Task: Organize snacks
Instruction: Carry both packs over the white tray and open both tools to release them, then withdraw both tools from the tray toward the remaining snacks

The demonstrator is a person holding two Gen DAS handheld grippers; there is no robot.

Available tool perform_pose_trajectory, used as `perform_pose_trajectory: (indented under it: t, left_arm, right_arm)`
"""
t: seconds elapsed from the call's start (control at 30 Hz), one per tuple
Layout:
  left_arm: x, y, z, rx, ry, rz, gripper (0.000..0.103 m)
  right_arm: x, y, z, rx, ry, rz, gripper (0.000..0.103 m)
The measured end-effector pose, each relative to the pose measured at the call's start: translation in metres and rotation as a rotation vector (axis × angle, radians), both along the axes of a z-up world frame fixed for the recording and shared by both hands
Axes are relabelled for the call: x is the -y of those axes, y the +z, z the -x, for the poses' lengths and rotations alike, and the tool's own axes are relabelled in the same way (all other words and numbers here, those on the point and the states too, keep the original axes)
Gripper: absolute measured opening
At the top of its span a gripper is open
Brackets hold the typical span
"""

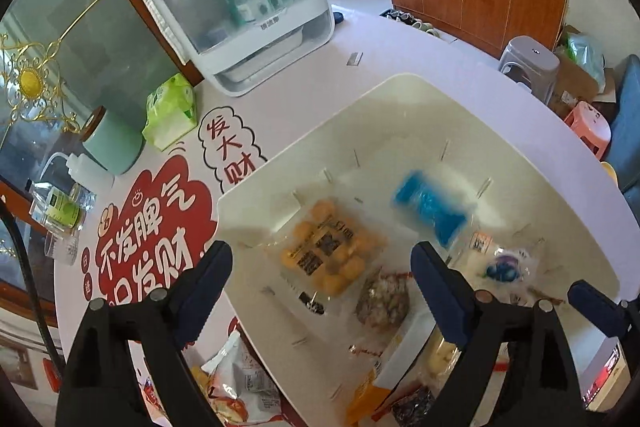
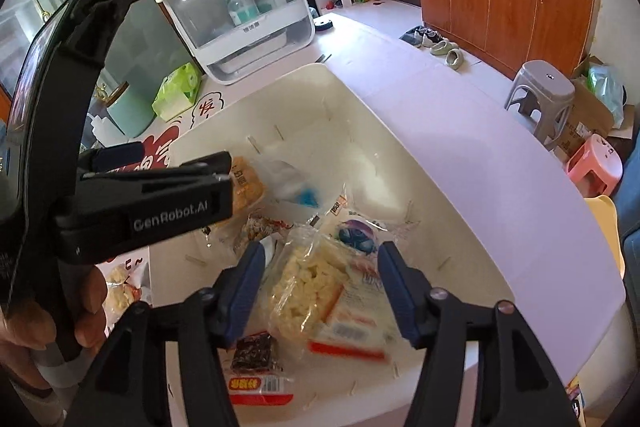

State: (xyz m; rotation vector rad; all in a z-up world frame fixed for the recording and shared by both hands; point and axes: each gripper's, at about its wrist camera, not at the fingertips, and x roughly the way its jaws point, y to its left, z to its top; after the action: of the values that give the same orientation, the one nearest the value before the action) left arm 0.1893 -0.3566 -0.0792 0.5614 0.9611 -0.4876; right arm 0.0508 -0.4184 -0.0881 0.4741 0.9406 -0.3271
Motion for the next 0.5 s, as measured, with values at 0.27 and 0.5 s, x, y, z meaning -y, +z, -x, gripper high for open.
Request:
perform_pose_trajectory:
  t: [0.27, 0.5]
  left_arm:
    - [-0.021, 0.001, 0.008, -0.024, 0.035, 0.02, 0.09]
    - [-0.043, 0.014, 0.02, -0.021, 0.042, 0.045, 0.09]
  right_arm:
    - [-0.007, 0.001, 0.001, -0.008, 0.008, -0.01, 0.06]
    - [-0.017, 0.006, 0.006, -0.004, 0.009, -0.004, 0.06]
